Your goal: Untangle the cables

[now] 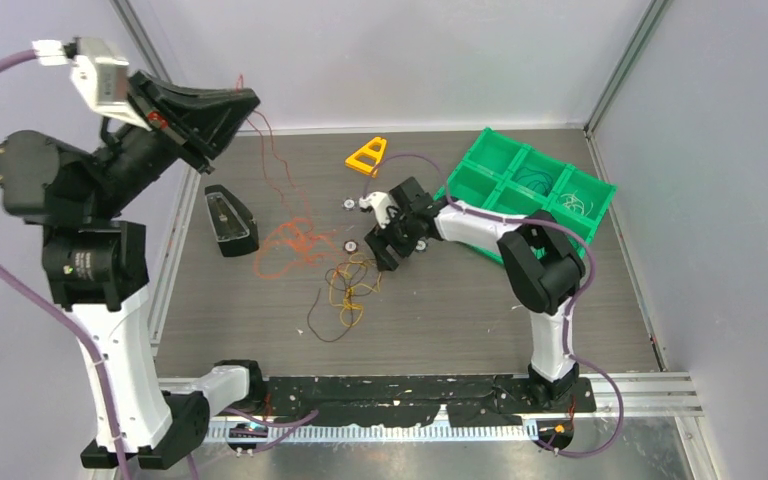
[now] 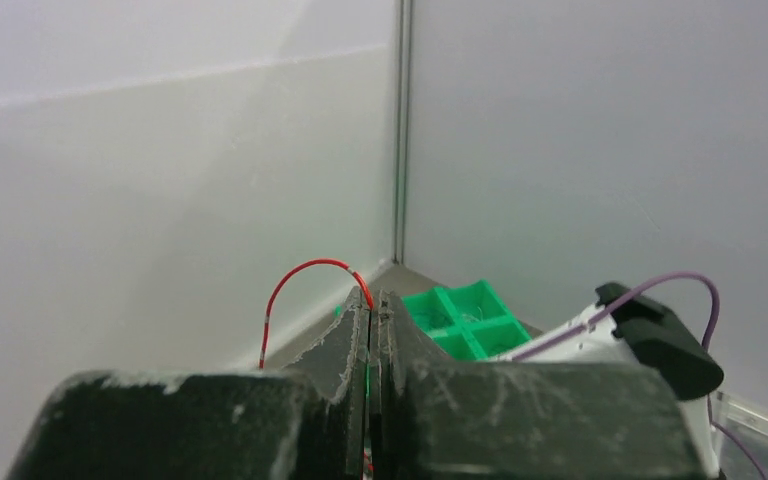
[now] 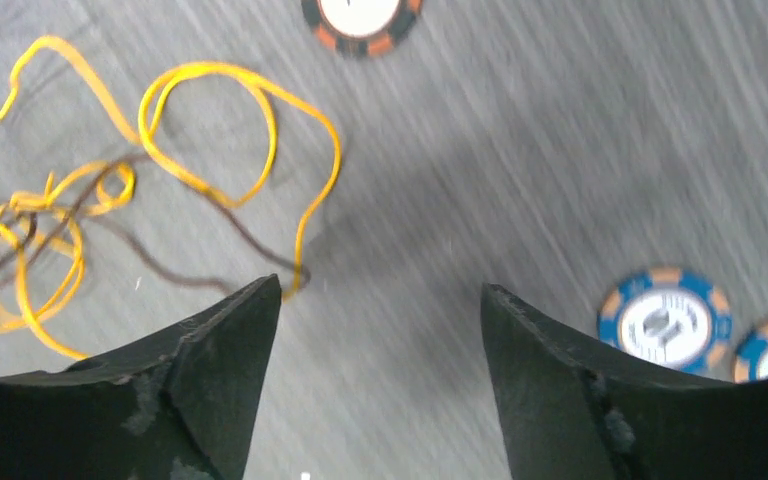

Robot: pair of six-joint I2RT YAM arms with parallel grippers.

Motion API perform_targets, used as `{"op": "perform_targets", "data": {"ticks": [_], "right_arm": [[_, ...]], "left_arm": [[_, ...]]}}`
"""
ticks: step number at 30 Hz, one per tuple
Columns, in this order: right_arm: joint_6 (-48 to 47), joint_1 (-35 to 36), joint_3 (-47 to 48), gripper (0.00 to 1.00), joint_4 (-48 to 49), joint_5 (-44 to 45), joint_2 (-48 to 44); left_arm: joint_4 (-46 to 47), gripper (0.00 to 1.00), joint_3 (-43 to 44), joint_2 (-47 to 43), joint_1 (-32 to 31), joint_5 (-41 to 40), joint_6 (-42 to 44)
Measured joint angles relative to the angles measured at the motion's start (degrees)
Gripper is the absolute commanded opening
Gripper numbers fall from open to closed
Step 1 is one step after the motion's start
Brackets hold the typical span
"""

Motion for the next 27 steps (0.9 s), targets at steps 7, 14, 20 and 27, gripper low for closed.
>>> {"op": "perform_targets", "data": {"ticks": [7, 14, 20, 27], "right_arm": [[-4.7, -5.2, -0.4, 0.99, -10.3, -8.0, -12.5], [-0.7, -5.1, -0.7, 0.95, 1.9, -18.9, -31.4], [7.3, 3.9, 2.2, 0.95, 20.9, -16.7, -31.6], [9.5, 11.8, 9.6, 0.85, 31.5, -10.6, -18.5]], "left_arm": [[1.1, 0.0, -20.1, -4.5, 0.0, 1.3, -1.2], [2.5, 0.0, -27.9, -3.7, 0.0, 2.9, -4.3], [5.1, 0.0, -28.2, -3.7, -0.9, 4.8, -6.1], [7.1, 0.0, -28.2, -3.2, -3.3, 8.1, -7.7]]}}
